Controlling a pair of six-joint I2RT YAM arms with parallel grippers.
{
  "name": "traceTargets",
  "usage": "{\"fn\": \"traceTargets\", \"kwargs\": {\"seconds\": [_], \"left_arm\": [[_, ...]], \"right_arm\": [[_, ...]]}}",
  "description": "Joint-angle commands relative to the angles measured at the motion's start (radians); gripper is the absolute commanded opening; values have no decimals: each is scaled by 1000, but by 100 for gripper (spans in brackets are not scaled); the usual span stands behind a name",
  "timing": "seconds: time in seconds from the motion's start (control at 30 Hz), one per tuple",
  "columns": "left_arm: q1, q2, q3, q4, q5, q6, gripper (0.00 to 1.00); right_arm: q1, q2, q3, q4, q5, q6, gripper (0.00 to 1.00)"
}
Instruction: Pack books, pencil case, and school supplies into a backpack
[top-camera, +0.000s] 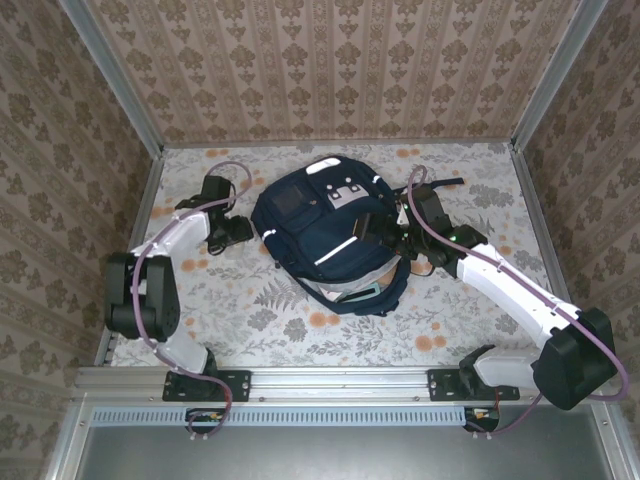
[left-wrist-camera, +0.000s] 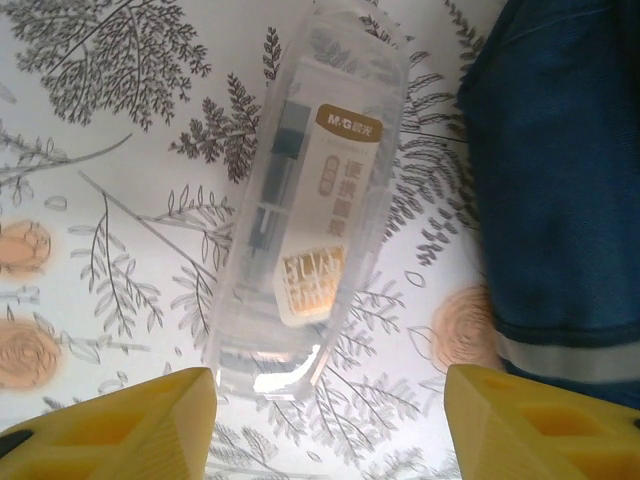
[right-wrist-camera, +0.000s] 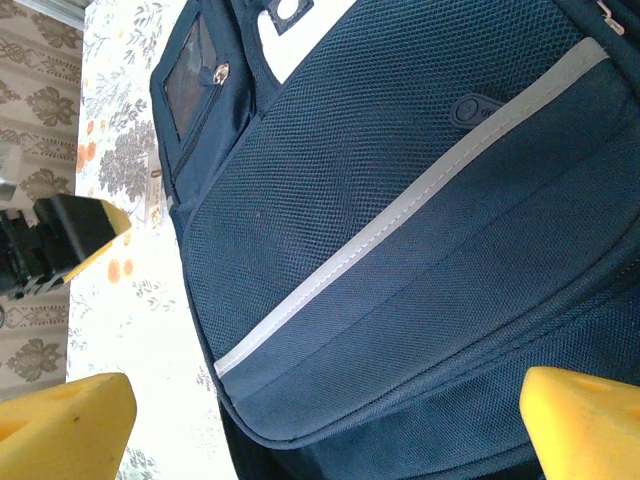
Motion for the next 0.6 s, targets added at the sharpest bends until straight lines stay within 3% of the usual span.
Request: {"fn": "traceTargets", "kwargs": {"seconds": [0.0, 0.4, 0.5, 0.57], "left_arm": [[1, 80, 57, -68, -24, 117, 63], [-3, 215, 106, -86, -66, 161, 62], [-6, 221, 97, -81, -76, 162, 56], [-6, 224, 92, -82, -77, 165, 47]], "right_arm": [[-5, -37, -14, 7, -6, -15, 99], [-5, -81, -30, -23, 15, -15, 100], [-5, -80, -30, -19, 14, -15, 100], [-5, -77, -32, -14, 10, -12, 100]]}}
